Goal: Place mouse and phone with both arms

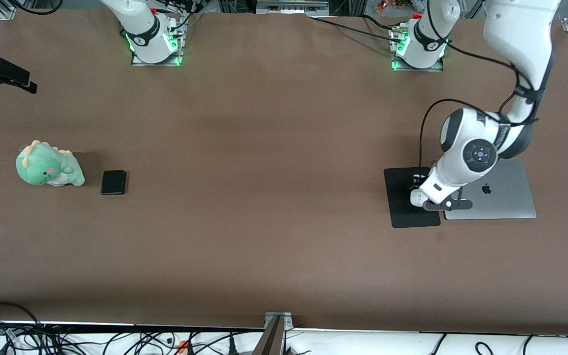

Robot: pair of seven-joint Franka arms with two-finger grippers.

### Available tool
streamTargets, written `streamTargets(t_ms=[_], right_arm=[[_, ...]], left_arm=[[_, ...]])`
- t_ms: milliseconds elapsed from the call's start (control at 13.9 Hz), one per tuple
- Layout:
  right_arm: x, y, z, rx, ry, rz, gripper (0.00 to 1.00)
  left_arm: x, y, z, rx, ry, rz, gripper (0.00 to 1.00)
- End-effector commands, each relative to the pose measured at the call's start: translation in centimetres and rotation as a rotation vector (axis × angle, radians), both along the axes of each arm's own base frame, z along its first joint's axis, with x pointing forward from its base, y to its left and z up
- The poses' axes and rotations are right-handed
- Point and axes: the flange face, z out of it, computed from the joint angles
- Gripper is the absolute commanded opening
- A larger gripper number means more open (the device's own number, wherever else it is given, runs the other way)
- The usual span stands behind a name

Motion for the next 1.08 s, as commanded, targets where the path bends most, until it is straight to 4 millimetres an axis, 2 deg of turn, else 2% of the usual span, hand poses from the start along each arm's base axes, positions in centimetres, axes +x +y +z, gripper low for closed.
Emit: streamTargets(t_ms=[0,144,505,649,794,1010], right_arm=[[0.0,-0.5,0.4,-0.014,-0.015,-0.017,1.0],[0.3,-0.2,0.0,-0.014,-0.009,-0.011,1.0],[0.7,0.0,-0.2,-0.021,-0.018,-0.006,1.0],[0.9,0.3,-0.4,-0.021,-0.016,0.0,1.0],[1.0,0.1,-0.6,-0.021,-0.016,-0.002,1.0],[1.1,0.1,-0.6,-0.023,-0.016,-0.002,1.0]], left_arm=[[-1.5,1.2,8.0,-0.001,-0.013,0.025,1.0],[-2.1,2.5,12.8,-0.001,-0.018,0.052,1.0],[-3.2,3.1,27.1,-0.018,0.016,0.072,1.0],[-3.7,3.0,31.7,-0.065,0.024,0.082,1.0],[-4.2,3.4,34.7,-0.09,0.003,0.095,1.0],[-3.8,3.3,35.3,-0.096,-0.039,0.089,1.0]])
